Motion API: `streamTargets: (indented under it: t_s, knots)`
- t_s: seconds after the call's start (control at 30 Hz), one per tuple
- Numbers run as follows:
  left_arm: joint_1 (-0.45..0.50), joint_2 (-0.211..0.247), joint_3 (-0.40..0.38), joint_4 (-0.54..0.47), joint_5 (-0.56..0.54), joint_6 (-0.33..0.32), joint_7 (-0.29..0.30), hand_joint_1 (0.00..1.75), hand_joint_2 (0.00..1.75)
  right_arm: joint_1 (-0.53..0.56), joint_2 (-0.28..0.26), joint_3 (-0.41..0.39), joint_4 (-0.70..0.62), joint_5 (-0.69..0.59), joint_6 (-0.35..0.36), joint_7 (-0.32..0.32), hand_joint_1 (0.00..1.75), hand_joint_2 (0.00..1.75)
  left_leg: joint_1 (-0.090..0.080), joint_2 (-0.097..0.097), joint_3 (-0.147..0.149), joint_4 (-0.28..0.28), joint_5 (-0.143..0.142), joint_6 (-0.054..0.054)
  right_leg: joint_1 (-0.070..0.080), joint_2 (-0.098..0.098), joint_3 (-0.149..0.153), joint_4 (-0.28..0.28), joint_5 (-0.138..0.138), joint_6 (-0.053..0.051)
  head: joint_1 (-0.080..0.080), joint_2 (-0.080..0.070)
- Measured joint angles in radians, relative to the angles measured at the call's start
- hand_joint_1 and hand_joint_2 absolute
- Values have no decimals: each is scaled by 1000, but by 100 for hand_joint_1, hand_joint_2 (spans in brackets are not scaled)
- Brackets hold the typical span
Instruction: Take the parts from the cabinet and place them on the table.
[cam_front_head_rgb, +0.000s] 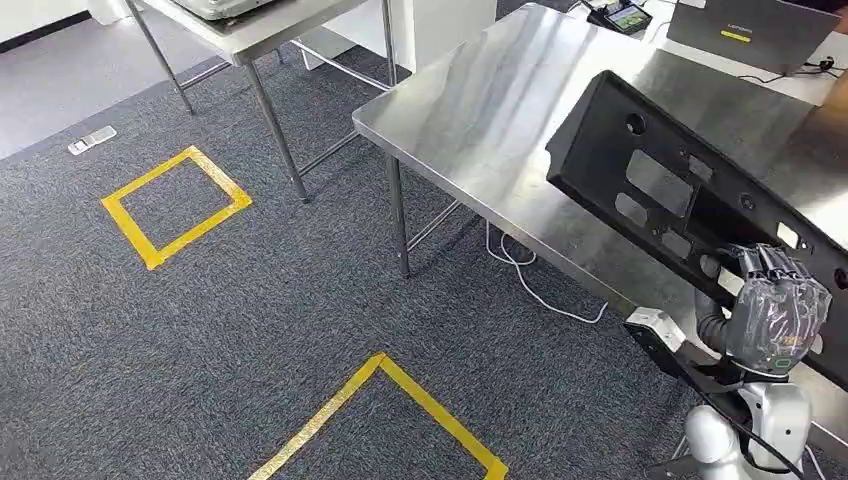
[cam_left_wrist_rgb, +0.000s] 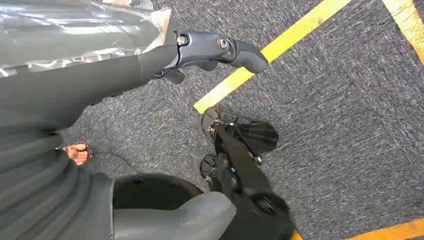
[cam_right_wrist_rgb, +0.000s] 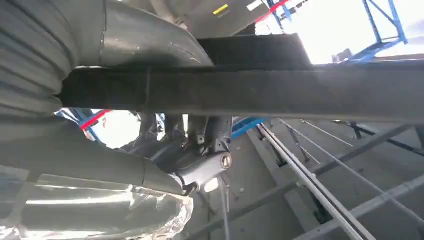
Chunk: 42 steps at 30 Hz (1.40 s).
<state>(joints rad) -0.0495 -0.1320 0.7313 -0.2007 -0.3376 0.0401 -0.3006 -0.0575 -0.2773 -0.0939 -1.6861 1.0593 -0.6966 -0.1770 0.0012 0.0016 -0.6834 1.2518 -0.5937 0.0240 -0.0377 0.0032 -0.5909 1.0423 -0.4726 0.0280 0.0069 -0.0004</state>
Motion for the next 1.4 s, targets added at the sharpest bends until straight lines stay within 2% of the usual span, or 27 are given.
streamTargets:
  t_s: [0.03,0.07,0.1,0.2,0.27,0.37,0.43,0.5,0.53,0.57,0.6,0.63,0.7,0.73,0.77,0.83,0.93,0.97,1.03,1.07,1.1,1.13,1.2,1.23,1.27,1.37,1.4]
  knots:
    - [1,0,0,0,0,0,0,0,175,-1,0,2,2,1,0,1,175,175,2,0,-43,68,-16,0,4,0,1,0,-2,-2,1,0]
    - [1,-1,0,0,0,0,-1,0,175,-2,0,2,4,2,0,2,175,175,3,0,-62,87,-7,1,6,0,3,0,-4,-5,1,0]
    - [2,-2,0,0,0,0,-2,0,175,-3,0,3,6,4,0,5,175,175,3,0,-59,59,27,5,8,1,6,0,-5,-6,1,0]
    - [1,-2,0,0,-3,0,-2,0,175,-8,0,5,6,8,0,12,175,175,2,-7,45,-178,161,23,9,6,19,-2,-13,-8,1,0]
    - [-1,-2,0,0,-10,0,-2,0,175,-7,0,6,6,9,0,16,175,175,-9,-9,55,-204,144,23,14,9,18,-4,-17,0,3,0]
    - [0,-1,0,0,-12,0,-3,0,175,17,-10,5,1,-3,-1,17,175,175,-20,-9,68,-223,145,38,10,8,27,-17,-20,20,1,0]
    - [1,-2,0,-1,-13,0,-4,0,175,33,-24,1,-3,-16,-1,16,175,175,-14,-8,94,-249,155,49,11,3,6,35,-39,14,2,0]
    - [1,-2,0,-1,-13,0,-5,0,175,40,-32,0,-5,-26,-1,16,175,175,-17,-5,101,-249,148,58,12,4,-76,181,-96,1,6,0]
    - [0,-2,0,-1,-13,0,-5,0,175,44,-33,0,-5,-27,-1,16,175,175,-18,-4,103,-249,144,61,12,4,-122,253,-117,0,5,0]
    - [0,-2,1,-1,-13,0,-5,0,175,49,-33,0,-5,-27,-1,16,175,175,-18,-4,106,-248,140,60,13,4,-149,289,-118,5,7,0]
    - [0,-2,1,-1,-13,0,-5,0,175,52,-33,0,-5,-28,-1,16,175,175,-19,-4,110,-248,137,59,13,4,-149,274,-100,13,6,0]
    - [0,-2,1,-1,-15,0,-5,0,175,51,-33,0,-5,-27,-1,16,175,175,-19,-5,115,-247,132,57,12,3,-126,215,-66,24,8,0]
    - [1,-2,1,-1,-19,-2,-5,0,175,51,-33,1,-5,-19,-1,16,175,175,-19,-6,129,-244,119,49,11,-2,-45,44,10,39,11,0]
    - [0,-2,1,-1,-19,-3,-5,0,175,50,-32,1,-5,-17,-1,16,175,175,-25,-6,129,-239,112,42,15,-8,-23,-9,21,36,16,0]
    - [0,-2,1,-1,-20,-3,-4,0,175,51,-32,1,-8,-16,-1,16,175,175,-28,-8,129,-231,101,38,17,-4,-14,-13,25,23,16,0]
    - [0,-2,1,-1,-20,-3,-4,0,175,55,-32,1,-10,-14,-1,16,175,175,-24,-6,131,-232,99,32,20,-3,-16,-12,21,11,11,0]
    - [-1,2,1,-3,-20,-3,-4,0,175,56,-32,1,-14,-14,-1,16,175,175,-16,-5,124,-195,73,12,6,-1,5,-21,15,-6,11,0]
    - [-2,1,1,-3,-20,-3,-4,0,175,54,-32,1,-14,-14,-1,16,175,175,-10,-6,92,-130,44,5,6,-1,11,-21,10,-14,3,0]
    - [-1,1,1,-3,-20,-1,-3,0,175,49,-31,2,-13,-14,0,15,175,175,2,-5,-9,39,-17,-8,10,-2,20,-21,2,-24,4,0]
    - [1,1,2,-3,-19,2,-3,0,175,43,-29,3,-11,-14,1,14,175,175,7,-5,-50,89,-20,-12,11,-2,22,-21,-1,-27,3,0]
    - [1,1,2,-3,-19,3,-2,0,175,36,-27,5,-9,-13,1,14,175,175,11,-5,-66,88,2,-14,11,1,26,-21,-5,-24,3,0]
    - [1,1,2,-3,-19,3,-2,0,175,29,-24,8,-7,-11,1,14,175,175,14,-5,-58,44,45,-15,10,4,33,-21,-9,-23,3,0]
    - [1,1,2,-3,-19,3,-2,0,175,15,-21,14,-3,-8,2,13,175,175,18,-4,6,-121,152,-13,8,7,50,-21,-21,-15,3,0]
    - [1,1,3,-3,-19,3,-2,0,175,10,-20,16,-2,-8,1,13,175,175,19,-5,37,-197,186,-8,7,8,54,-23,-26,-11,2,0]
    - [-1,1,4,-3,-19,3,-2,0,175,5,-19,17,-1,-7,2,13,175,175,9,-5,50,-216,164,-7,19,8,56,-21,-33,0,2,0]
    - [0,0,9,-3,-19,5,-2,0,175,0,-15,19,1,-6,2,13,175,175,-8,-7,48,-217,158,15,5,8,57,-32,-36,18,1,0]
    - [-1,0,10,-4,-19,5,-2,0,175,-1,-15,21,1,-5,2,13,175,175,-8,-7,61,-236,164,26,9,7,67,-41,-38,27,1,0]
